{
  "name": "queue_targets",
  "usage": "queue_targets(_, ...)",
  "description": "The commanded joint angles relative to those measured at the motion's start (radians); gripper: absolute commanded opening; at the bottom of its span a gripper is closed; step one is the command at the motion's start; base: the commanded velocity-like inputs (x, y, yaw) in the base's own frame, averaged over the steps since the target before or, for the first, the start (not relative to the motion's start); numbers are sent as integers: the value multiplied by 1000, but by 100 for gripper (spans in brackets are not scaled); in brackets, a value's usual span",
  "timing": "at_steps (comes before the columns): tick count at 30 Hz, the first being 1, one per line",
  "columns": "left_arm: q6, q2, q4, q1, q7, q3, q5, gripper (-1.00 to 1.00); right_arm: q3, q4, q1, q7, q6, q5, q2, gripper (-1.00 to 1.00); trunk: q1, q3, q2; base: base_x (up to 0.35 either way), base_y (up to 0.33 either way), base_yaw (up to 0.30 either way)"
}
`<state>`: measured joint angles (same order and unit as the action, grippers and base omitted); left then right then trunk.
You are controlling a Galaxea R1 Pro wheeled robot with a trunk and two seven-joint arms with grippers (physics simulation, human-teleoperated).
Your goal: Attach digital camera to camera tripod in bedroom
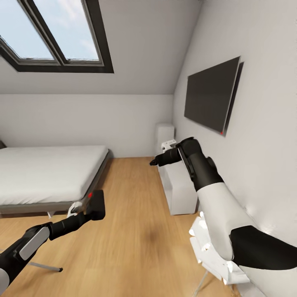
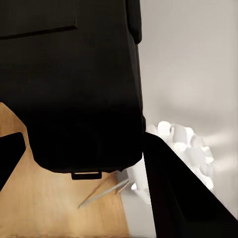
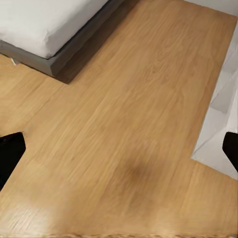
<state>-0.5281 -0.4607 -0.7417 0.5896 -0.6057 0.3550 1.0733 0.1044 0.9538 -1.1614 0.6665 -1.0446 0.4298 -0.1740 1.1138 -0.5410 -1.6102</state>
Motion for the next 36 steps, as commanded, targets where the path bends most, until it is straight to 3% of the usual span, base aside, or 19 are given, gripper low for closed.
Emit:
queue_targets(1,-4,0,0,1,-1,3,9,-100,0,-1,10,8,-3,11,-1,100,-1,-1,-1,-302,165,0)
queue_targets(5,-4,2,0,1,1,4,5,-100,-1,-21,66,7,-3,12,-1,100,-1,-1,-1,-302,166,0)
queue_targets(14,-1,3,9,1,5,5,2,-100,-2,-134,261,5,-3,13,-1,100,-1,-1,-1,-302,170,0)
queue_targets(19,5,4,36,1,9,6,5,-100,-6,-158,330,10,66,9,-1,100,-1,-1,-1,-302,174,0)
queue_targets(30,6,47,78,1,27,7,4,-100,-30,-221,405,8,154,7,9,100,-1,-1,-1,-302,172,0)
queue_targets(36,7,60,83,1,89,8,1,-100,-105,-298,414,5,199,8,24,100,-1,-1,-1,-194,86,0)
